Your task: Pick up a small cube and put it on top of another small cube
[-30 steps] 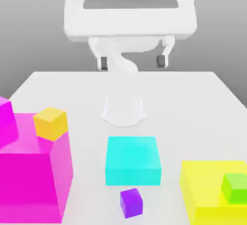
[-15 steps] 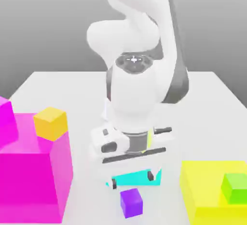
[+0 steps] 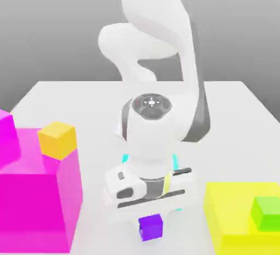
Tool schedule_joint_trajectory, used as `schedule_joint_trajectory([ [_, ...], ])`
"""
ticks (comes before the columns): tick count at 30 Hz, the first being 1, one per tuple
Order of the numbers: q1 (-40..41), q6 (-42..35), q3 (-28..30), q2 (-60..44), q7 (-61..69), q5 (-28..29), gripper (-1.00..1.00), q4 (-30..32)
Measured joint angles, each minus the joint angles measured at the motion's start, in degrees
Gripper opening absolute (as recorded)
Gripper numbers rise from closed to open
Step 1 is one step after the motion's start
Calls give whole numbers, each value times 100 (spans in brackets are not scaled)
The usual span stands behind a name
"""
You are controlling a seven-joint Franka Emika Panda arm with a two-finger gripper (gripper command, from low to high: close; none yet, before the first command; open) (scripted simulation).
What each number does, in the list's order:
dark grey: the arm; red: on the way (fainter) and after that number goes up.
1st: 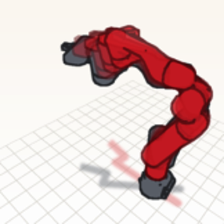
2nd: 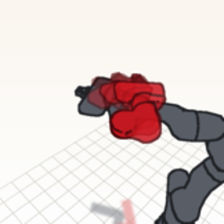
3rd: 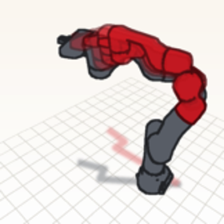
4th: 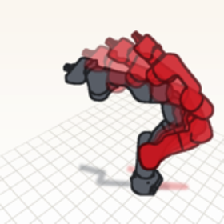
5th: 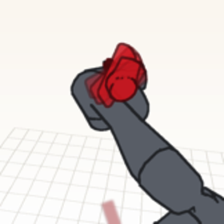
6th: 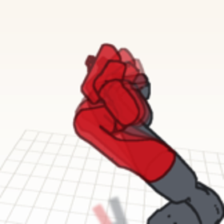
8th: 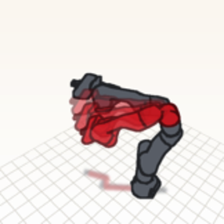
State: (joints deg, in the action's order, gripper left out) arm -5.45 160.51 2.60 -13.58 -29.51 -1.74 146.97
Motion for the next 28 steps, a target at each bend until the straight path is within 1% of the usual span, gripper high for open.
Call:
schedule_joint_trajectory([
  [1, 74, -204, 33, 147, 31, -17, -100, -69],
  [4, 281, -792, 123, 680, 388, -273, -100, -544],
  [6, 516, -1265, 237, 1000, 151, -314, -100, -727],
  [11, 1057, -2503, 445, 1751, -974, -164, -100, -1028],
  [18, 1767, -4217, 651, 2776, -2770, 234, -100, -1393],
  [20, 1852, -4407, 532, 3060, -3290, 336, -100, -1327],
  [22, 1869, -4141, 476, 3050, -3480, 364, -100, -1099],
  [24, 1890, -3700, 460, 2898, -3515, 360, -100, -817],
  [25, 1903, -3533, 451, 2833, -3513, 353, 100, -713],
  [28, 1903, -3533, 451, 2833, -3513, 353, 100, -713],
])
